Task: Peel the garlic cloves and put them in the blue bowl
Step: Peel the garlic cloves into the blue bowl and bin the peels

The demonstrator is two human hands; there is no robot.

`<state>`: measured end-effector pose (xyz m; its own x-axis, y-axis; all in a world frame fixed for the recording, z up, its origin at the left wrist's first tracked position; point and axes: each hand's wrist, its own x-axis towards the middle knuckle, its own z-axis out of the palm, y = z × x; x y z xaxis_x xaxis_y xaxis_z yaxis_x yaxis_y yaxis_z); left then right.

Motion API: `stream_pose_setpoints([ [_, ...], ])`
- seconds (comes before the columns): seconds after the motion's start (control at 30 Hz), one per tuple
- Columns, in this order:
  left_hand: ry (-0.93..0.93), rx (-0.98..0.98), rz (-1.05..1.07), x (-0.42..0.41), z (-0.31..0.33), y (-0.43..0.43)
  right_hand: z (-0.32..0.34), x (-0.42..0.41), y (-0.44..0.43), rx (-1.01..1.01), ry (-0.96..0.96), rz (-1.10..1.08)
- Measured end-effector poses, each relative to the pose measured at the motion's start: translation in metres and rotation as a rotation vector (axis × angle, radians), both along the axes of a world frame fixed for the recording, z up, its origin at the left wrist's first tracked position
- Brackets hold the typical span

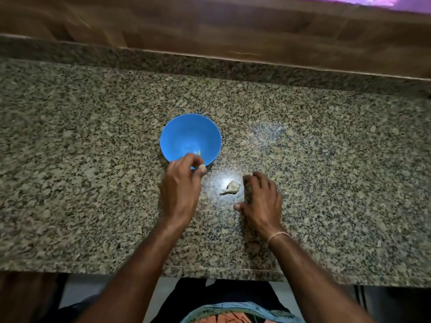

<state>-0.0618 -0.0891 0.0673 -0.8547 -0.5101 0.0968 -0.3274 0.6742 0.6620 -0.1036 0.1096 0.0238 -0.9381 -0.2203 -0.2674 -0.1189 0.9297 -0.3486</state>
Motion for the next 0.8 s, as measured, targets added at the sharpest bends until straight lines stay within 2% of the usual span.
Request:
stream_pose_setpoints([
  [0.17,-0.07,-0.189,0.004,-0.039,-0.004,-0.026,-0.002,0.001,0.002,-0.012,0.01,-0.025],
  [0.27,0.019,-0.308,-0.103,-0.029,-0.002,0.001,-0.004,0.001,0.004,-0.02,0.025,-0.018],
  [0.33,-0.004,-0.225,-0.306,-0.015,-0.009,0.032,-0.004,0.001,0.006,-0.03,0.025,-0.015],
  [0.4,-0.13,-0.097,-0.421,-0.008,-0.027,0.055,-0.006,0.001,0.009,-0.03,0.041,0.001],
  [0.53,-0.135,0.048,-0.39,-0.015,-0.05,0.068,-0.013,0.002,0.015,-0.058,0.087,0.046],
  [0.6,-0.093,0.21,-0.263,-0.015,-0.055,0.071,-0.015,0.002,0.018,-0.083,0.097,0.062],
  [0.63,-0.086,0.369,-0.168,-0.014,-0.058,0.071,-0.017,0.001,0.02,-0.092,0.095,0.072],
  [0.7,-0.106,0.866,0.045,-0.012,-0.057,0.072,-0.019,-0.001,0.025,-0.195,0.04,0.056],
  [0.77,-0.081,1.308,0.179,-0.008,-0.049,0.076,-0.015,-0.007,0.031,-0.517,-0.102,-0.058],
  [0.8,-0.057,1.453,0.209,-0.005,-0.044,0.079,-0.009,-0.009,0.034,-0.699,-0.191,-0.129],
])
